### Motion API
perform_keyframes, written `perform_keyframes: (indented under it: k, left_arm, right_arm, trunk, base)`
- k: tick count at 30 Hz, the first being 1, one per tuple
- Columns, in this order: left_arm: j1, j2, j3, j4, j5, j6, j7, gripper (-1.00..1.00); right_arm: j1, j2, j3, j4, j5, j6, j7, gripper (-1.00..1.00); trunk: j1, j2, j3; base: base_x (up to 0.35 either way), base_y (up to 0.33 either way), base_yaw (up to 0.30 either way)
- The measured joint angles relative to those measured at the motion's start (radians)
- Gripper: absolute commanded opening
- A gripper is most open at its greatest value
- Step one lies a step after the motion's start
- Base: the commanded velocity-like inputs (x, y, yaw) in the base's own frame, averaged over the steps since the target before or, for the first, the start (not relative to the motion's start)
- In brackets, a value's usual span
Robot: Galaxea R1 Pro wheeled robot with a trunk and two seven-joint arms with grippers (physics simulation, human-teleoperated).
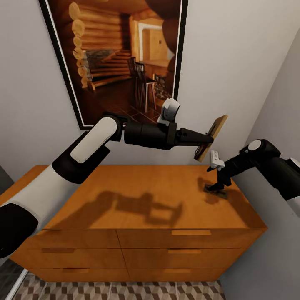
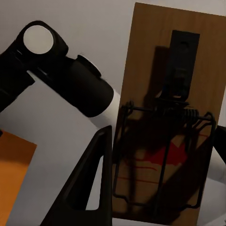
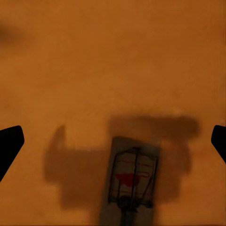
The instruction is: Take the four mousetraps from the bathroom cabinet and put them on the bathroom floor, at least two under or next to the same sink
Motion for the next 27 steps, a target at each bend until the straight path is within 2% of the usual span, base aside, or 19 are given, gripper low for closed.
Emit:
perform_keyframes:
  k: [4,10,18,20,24,27]
  left_arm:
    - [0.0,0.0,0.001,-0.003,0.0,0.0,-0.001,-1.0]
    - [0.0,0.0,0.001,-0.006,0.001,0.0,-0.001,-1.0]
    - [0.0,-0.001,0.002,-0.007,0.001,0.0,-0.001,-1.0]
    - [0.0,-0.002,0.002,-0.007,0.002,0.0,-0.001,-1.0]
    - [0.0,-0.001,0.002,-0.008,0.001,0.0,-0.001,-1.0]
    - [0.0,-0.002,0.003,-0.008,0.002,0.0,-0.001,-1.0]
  right_arm:
    - [0.011,0.001,-0.007,0.06,-0.001,0.001,-0.012,1.0]
    - [0.014,0.002,-0.009,0.148,-0.001,0.003,-0.07,1.0]
    - [0.014,0.005,-0.013,0.257,-0.001,0.103,-0.168,1.0]
    - [0.014,0.005,-0.021,0.268,-0.002,0.121,-0.195,1.0]
    - [0.014,0.006,-0.089,0.308,-0.002,0.171,-0.231,1.0]
    - [0.014,0.006,-0.11,0.322,-0.003,0.215,-0.236,1.0]
  trunk:
    - [0.0,0.0,0.0]
    - [0.0,0.0,0.0]
    - [0.0,0.0,0.0]
    - [0.0,0.0,0.0]
    - [0.0,0.0,0.0]
    - [0.0,0.0,0.0]
  base:
    - [0.0,0.0,0.0]
    - [0.0,0.0,0.0]
    - [0.0,0.0,0.0]
    - [0.0,0.0,0.0]
    - [0.0,0.0,0.0]
    - [0.0,0.0,0.0]
